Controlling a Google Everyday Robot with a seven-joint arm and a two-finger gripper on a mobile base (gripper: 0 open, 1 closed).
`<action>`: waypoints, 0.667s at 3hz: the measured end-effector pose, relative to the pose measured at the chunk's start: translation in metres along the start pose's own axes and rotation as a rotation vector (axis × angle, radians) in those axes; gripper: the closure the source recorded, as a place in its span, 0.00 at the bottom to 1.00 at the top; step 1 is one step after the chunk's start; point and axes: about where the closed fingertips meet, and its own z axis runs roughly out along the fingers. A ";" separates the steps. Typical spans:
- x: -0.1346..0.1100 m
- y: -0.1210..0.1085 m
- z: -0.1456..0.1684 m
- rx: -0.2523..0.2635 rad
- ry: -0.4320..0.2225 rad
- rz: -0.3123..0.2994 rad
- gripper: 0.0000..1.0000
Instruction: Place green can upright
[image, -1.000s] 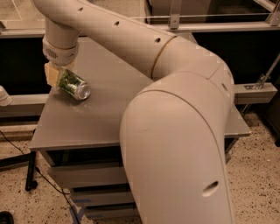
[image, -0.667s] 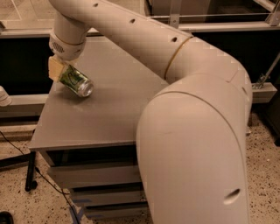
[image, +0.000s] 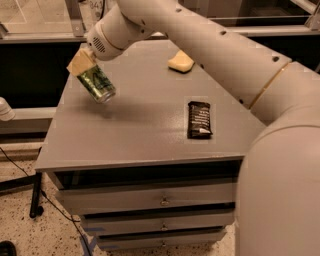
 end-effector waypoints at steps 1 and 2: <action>-0.009 -0.013 -0.033 -0.007 -0.192 -0.015 1.00; -0.026 -0.018 -0.054 -0.008 -0.362 -0.070 1.00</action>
Offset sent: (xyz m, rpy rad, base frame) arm 0.0119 -0.0497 0.0940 0.5069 -0.3677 0.0524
